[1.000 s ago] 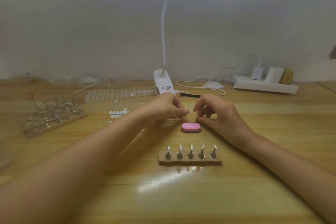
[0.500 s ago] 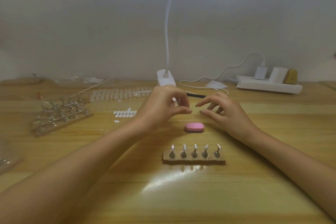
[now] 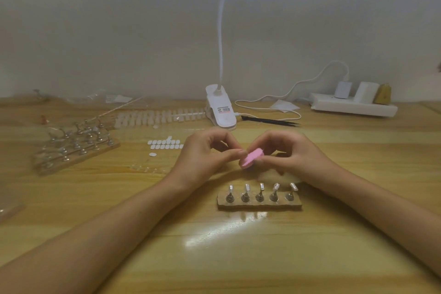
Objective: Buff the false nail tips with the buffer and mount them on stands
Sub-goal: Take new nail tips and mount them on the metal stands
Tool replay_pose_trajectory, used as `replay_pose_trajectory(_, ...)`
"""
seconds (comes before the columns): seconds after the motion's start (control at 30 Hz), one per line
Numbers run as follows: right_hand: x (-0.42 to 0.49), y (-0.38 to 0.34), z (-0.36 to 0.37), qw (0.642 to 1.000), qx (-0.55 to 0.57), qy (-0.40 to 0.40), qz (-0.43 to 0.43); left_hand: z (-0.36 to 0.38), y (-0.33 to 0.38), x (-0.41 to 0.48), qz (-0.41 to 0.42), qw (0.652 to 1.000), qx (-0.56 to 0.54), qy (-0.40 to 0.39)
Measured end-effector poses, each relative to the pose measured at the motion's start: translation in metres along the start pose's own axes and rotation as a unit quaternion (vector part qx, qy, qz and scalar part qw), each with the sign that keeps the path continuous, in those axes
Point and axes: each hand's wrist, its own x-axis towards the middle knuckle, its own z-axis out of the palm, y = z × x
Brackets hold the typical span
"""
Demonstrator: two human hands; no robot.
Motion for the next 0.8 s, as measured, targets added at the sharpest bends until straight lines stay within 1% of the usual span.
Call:
replay_pose_trajectory(0.07, 0.0, -0.001, -0.001, 0.995, 0.091, 0.022, 0.039, 0.0, -0.001, 0.0, 0.0, 1.0, -0.005, 0.009)
replay_pose_trajectory(0.13, 0.0, -0.002, -0.002, 0.989, 0.131, 0.037, 0.063, 0.0, -0.002, 0.0, 0.0, 1.0, -0.005, 0.017)
replay_pose_trajectory(0.27, 0.0, -0.006, 0.002, 0.991, 0.119, 0.019, 0.057, 0.0, -0.001, -0.001, 0.014, 0.999, -0.02, 0.027)
replay_pose_trajectory(0.43, 0.004, -0.01, 0.008, 0.987, 0.128, 0.076, 0.056, 0.001, 0.003, -0.003, 0.047, 0.999, -0.008, 0.008)
replay_pose_trajectory(0.57, 0.004, -0.012, 0.014, 0.985, 0.153, 0.055, 0.059, 0.001, 0.002, -0.003, 0.051, 0.999, 0.007, 0.008)
replay_pose_trajectory(0.67, 0.002, -0.01, 0.008, 0.975, 0.205, 0.037, 0.075, 0.001, 0.002, -0.002, 0.043, 0.999, -0.006, 0.02)
replay_pose_trajectory(0.73, 0.001, -0.008, 0.006, 0.974, 0.213, 0.014, 0.073, 0.0, 0.001, -0.002, 0.033, 0.999, -0.011, 0.017)
replay_pose_trajectory(0.8, 0.002, -0.008, 0.007, 0.976, 0.208, 0.013, 0.07, 0.0, 0.001, -0.001, 0.031, 0.999, -0.019, 0.014)
